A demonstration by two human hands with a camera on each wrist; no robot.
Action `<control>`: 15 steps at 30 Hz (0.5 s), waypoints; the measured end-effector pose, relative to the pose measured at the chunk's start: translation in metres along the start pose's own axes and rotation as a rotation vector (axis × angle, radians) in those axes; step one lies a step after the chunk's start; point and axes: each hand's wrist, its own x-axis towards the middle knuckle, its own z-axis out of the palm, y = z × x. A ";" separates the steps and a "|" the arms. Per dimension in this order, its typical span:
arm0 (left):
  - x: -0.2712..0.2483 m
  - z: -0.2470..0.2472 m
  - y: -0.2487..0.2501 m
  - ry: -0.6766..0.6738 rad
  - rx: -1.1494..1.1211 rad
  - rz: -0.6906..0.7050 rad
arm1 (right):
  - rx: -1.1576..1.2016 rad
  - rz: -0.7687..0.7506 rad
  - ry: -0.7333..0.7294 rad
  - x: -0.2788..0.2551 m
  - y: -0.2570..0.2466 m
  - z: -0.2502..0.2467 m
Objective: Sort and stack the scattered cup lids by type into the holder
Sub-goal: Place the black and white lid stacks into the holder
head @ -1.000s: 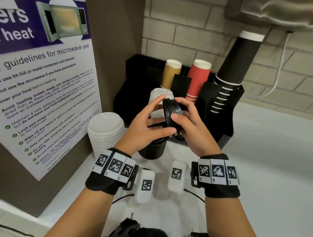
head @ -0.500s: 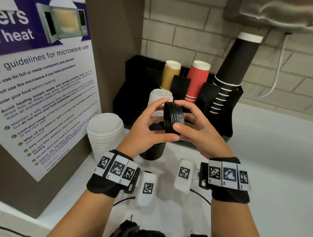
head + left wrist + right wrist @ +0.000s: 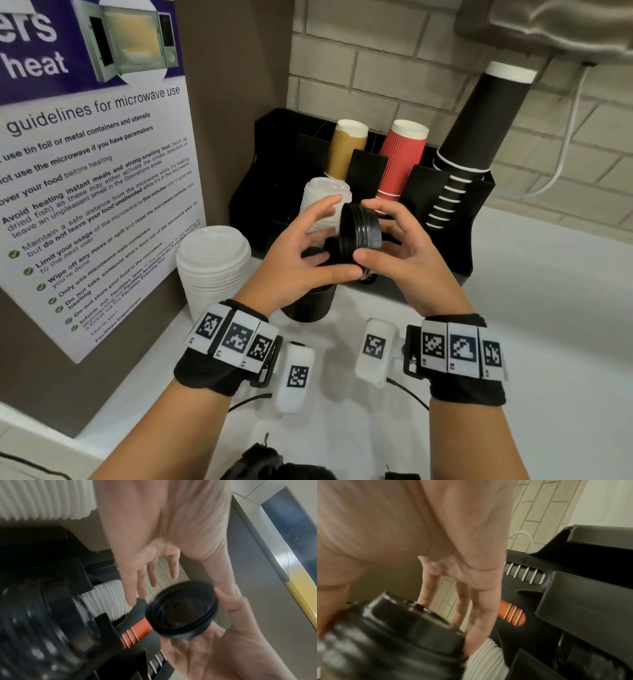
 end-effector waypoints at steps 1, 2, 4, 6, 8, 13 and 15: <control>0.001 -0.003 0.001 0.040 0.011 0.002 | -0.025 -0.023 0.050 0.003 0.000 -0.004; 0.002 -0.006 0.003 0.089 0.029 0.014 | -0.057 -0.042 0.118 0.008 0.001 -0.010; 0.004 -0.013 0.007 0.183 0.054 0.046 | -0.160 -0.063 0.258 0.022 0.004 -0.024; 0.006 -0.020 0.012 0.257 0.046 0.080 | -0.320 -0.038 0.298 0.038 0.010 -0.037; 0.008 -0.024 0.015 0.307 0.030 0.092 | -0.519 0.029 0.226 0.055 0.019 -0.047; 0.010 -0.026 0.017 0.326 0.047 0.094 | -1.024 0.208 -0.097 0.081 0.039 -0.046; 0.010 -0.025 0.017 0.320 0.061 0.090 | -1.137 0.251 -0.196 0.088 0.044 -0.042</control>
